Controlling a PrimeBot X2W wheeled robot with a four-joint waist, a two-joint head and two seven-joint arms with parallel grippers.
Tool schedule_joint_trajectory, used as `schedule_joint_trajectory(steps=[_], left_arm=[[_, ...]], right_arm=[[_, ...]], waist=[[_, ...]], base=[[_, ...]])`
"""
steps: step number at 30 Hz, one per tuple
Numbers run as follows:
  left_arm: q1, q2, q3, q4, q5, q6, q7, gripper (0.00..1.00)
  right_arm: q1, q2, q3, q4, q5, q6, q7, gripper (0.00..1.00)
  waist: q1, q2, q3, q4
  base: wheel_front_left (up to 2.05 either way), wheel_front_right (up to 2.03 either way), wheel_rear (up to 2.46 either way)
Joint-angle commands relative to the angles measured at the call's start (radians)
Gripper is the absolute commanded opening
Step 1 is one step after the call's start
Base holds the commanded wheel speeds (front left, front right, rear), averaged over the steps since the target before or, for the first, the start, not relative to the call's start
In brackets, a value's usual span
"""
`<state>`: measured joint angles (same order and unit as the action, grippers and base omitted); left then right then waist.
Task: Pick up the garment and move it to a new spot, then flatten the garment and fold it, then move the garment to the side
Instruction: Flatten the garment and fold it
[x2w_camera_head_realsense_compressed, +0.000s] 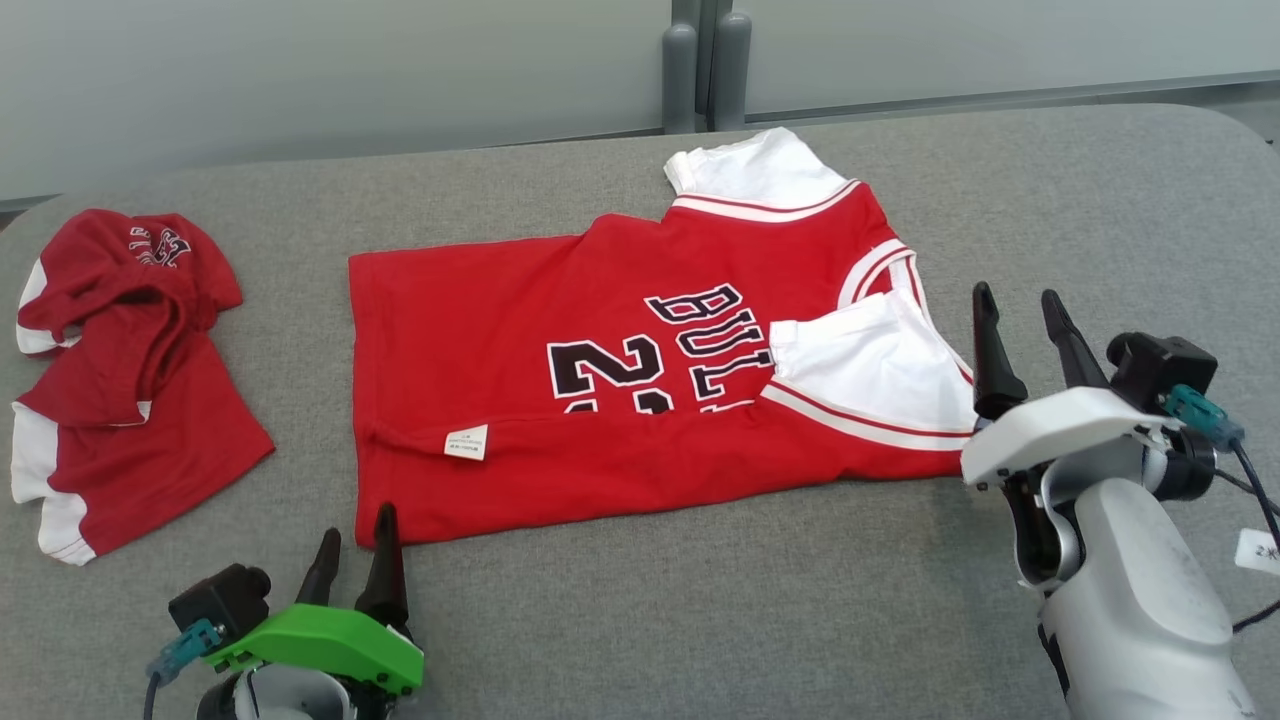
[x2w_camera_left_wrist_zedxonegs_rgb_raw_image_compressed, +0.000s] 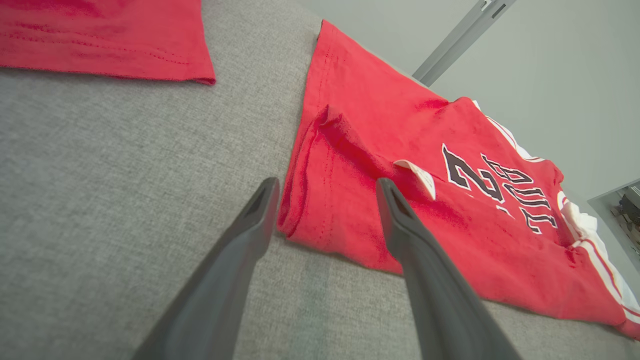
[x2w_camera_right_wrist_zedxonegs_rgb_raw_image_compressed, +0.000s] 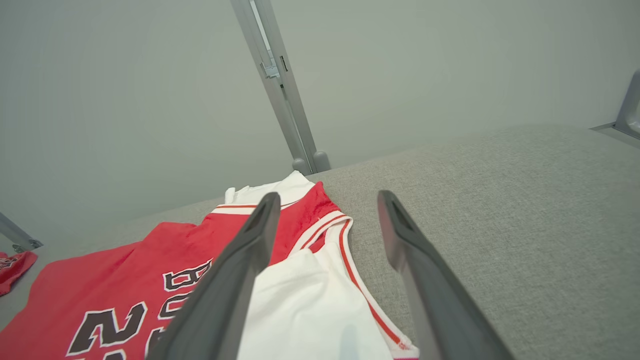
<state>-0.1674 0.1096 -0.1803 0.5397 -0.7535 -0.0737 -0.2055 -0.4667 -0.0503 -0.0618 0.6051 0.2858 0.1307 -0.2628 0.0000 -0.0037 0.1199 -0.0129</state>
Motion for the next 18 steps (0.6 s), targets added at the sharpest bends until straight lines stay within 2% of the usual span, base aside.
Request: schedule_joint_trajectory(steps=[1, 8, 15, 16, 18], left_arm=[[0.017, 0.005, 0.000, 0.004, -0.009, 0.009, 0.013, 1.00], [0.028, -0.011, 0.010, 0.031, -0.058, 0.023, 0.070, 1.00], [-0.005, -0.023, 0.035, 0.079, -0.111, 0.019, 0.084, 1.00], [-0.011, -0.024, 0.042, 0.086, -0.117, 0.021, 0.076, 0.89], [-0.021, -0.026, 0.057, 0.104, -0.136, 0.020, 0.063, 0.47]], right_arm=[[0.028, -0.003, -0.010, -0.023, -0.009, 0.000, -0.003, 1.00], [0.143, -0.002, -0.005, -0.131, 0.001, 0.000, -0.003, 1.00], [0.197, -0.002, 0.009, -0.176, 0.016, 0.000, -0.003, 1.00], [0.200, -0.001, 0.011, -0.178, 0.018, 0.000, -0.002, 1.00], [0.206, -0.002, 0.017, -0.184, 0.020, 0.000, 0.000, 1.00]], waist=[[0.0000, 0.0037, -0.008, -0.008], [0.0000, 0.0037, -0.015, -0.037], [0.0000, 0.0037, -0.013, -0.071], [0.0000, 0.0037, -0.013, -0.076], [0.0000, 0.0037, -0.015, -0.083]], base=[[0.00, 0.00, 0.00], [0.00, 0.00, 0.00], [0.00, 0.00, 0.00], [0.00, 0.00, 0.00], [0.00, 0.00, 0.00]])
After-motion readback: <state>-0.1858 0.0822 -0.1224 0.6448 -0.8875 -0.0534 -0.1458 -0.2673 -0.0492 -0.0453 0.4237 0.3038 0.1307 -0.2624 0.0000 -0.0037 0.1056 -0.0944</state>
